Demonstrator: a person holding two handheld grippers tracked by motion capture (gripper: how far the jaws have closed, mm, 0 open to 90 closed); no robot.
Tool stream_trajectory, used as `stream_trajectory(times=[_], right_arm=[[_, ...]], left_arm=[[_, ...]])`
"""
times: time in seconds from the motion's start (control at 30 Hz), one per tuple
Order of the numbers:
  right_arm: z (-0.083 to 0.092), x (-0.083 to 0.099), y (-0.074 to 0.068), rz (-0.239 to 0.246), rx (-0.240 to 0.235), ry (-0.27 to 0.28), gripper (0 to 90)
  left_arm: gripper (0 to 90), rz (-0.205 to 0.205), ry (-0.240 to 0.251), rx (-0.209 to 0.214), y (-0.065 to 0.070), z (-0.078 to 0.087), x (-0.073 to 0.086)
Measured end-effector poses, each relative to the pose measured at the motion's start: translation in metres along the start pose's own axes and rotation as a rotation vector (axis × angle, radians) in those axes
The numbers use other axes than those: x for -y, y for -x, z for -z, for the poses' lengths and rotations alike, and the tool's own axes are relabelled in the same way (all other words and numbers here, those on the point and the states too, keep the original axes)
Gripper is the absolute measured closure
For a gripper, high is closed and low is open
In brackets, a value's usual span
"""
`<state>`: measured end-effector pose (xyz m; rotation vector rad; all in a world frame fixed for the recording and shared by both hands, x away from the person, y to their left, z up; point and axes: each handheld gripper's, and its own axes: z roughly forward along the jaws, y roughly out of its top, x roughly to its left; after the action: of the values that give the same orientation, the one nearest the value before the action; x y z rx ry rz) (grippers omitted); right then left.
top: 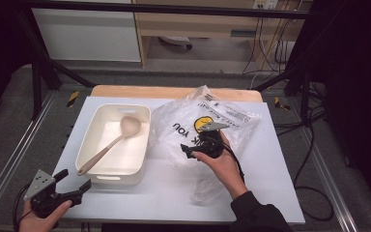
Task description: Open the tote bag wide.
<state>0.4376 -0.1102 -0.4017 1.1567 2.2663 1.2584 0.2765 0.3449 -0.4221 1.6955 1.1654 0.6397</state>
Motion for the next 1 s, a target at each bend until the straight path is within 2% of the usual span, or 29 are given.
stream_trajectory(times=[0.23, 0.4, 0.5, 0.67, 0.77, 0.87, 1.0], right_arm=[[-0.011, 0.009, 0.002, 0.014, 0.013, -0.048, 7.3], [-0.015, 0.013, 0.004, -0.009, 0.010, -0.066, 7.6], [-0.020, 0.017, 0.005, -0.001, 0.013, -0.085, 7.5], [-0.032, 0.022, 0.003, 0.014, 0.017, -0.123, 7.0], [-0.040, 0.023, 0.000, 0.033, 0.009, -0.125, 6.5], [-0.050, 0.022, -0.004, 0.018, 0.000, -0.132, 6.6], [-0.059, 0.024, -0.004, 0.054, 0.035, -0.174, 7.5]], left_arm=[[5.4, 0.007, 0.013, -0.002, -0.001, 0.002, -0.001], [5.4, 0.030, 0.017, -0.007, -0.004, 0.003, -0.001], [5.4, 0.032, 0.023, -0.010, -0.004, 0.004, 0.000], [5.4, 0.033, 0.022, -0.009, -0.004, 0.003, -0.001], [5.4, 0.032, 0.021, -0.008, -0.004, 0.003, -0.001], [5.4, 0.030, 0.022, -0.008, -0.004, 0.003, -0.001], [5.4, 0.030, 0.021, -0.008, -0.003, 0.003, -0.001]])
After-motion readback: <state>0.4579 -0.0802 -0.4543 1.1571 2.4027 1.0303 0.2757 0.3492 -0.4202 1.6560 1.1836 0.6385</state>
